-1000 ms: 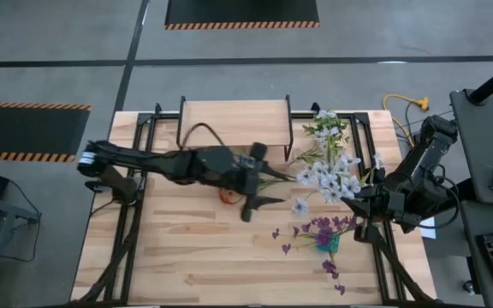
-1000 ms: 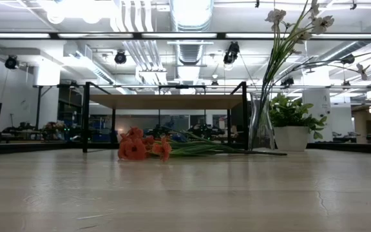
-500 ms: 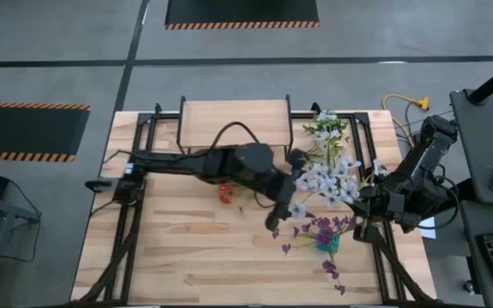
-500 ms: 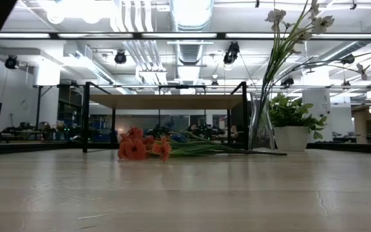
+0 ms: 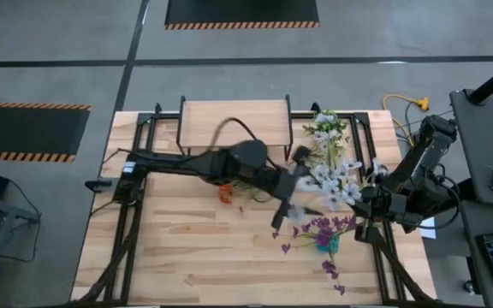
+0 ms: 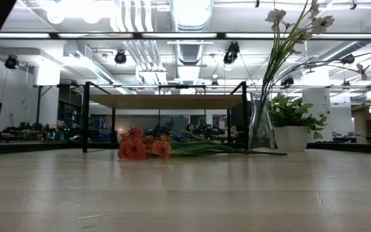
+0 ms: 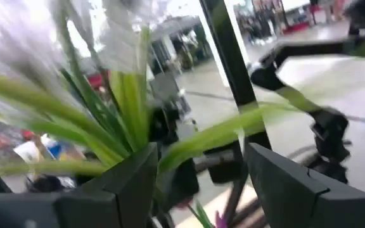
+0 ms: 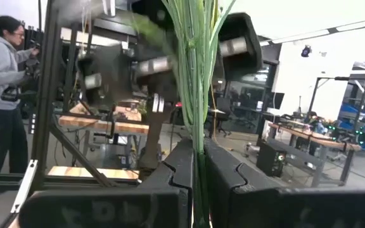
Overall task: Pick and place flowers into a vace then onto a shelf
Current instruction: Put the white flowers into the blue flower vase
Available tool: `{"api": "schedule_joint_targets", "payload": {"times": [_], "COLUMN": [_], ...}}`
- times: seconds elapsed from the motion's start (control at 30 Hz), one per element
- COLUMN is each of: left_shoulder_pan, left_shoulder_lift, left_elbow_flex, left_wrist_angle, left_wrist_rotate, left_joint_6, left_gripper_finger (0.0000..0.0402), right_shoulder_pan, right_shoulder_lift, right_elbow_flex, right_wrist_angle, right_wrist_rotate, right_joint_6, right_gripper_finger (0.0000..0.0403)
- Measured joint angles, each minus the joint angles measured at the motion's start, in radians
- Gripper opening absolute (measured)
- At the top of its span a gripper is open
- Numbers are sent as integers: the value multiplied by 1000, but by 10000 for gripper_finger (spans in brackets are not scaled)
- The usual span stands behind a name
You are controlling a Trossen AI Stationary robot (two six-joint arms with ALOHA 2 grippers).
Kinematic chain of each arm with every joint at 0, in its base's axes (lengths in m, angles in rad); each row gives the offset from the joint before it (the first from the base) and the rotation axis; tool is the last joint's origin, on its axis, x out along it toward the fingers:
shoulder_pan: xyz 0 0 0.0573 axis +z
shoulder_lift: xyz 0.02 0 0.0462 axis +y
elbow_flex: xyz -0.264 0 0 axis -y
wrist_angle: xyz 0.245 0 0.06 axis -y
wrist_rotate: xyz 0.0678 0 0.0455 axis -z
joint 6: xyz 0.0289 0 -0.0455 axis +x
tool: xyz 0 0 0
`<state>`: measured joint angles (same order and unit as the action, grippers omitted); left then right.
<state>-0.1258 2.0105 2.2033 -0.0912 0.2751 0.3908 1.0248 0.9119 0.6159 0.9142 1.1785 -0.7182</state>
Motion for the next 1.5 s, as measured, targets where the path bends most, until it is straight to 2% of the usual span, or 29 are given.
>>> {"api": "schedule_joint_targets", "payload": {"times": [0.13, 0.2, 0.3, 0.47, 0.53, 0.67, 1.37, 1.5], "left_shoulder_pan": [14, 20, 26, 44, 43, 64, 84, 83], "left_shoulder_lift": [106, 107, 104, 124, 130, 139, 150, 150], "left_elbow_flex": [156, 106, 57, 149, 141, 143, 154, 154], "left_wrist_angle": [-74, 42, 112, 37, 74, 54, -7, -15], "left_wrist_rotate": [0, -2, -2, -8, -14, -116, -38, 21], "left_joint_6": [-4, -10, -20, -72, -84, -102, -157, -157], "left_gripper_finger": [226, 226, 226, 226, 226, 226, 226, 226], "right_shoulder_pan": [0, 0, 1, 0, 0, 0, 1, 1], "right_shoulder_lift": [-1, -2, -2, -4, -2, -1, -31, -43], "right_elbow_flex": [0, 0, -1, 0, -1, -1, -1, -1], "right_wrist_angle": [0, 1, -2, 0, -5, -4, 2, 6], "right_wrist_rotate": [4, 5, 12, 33, 31, 25, 19, 26], "right_joint_6": [0, 0, 4, -3, -16, -22, -70, -81], "right_gripper_finger": [11, 11, 11, 11, 11, 12, 12, 11]}}
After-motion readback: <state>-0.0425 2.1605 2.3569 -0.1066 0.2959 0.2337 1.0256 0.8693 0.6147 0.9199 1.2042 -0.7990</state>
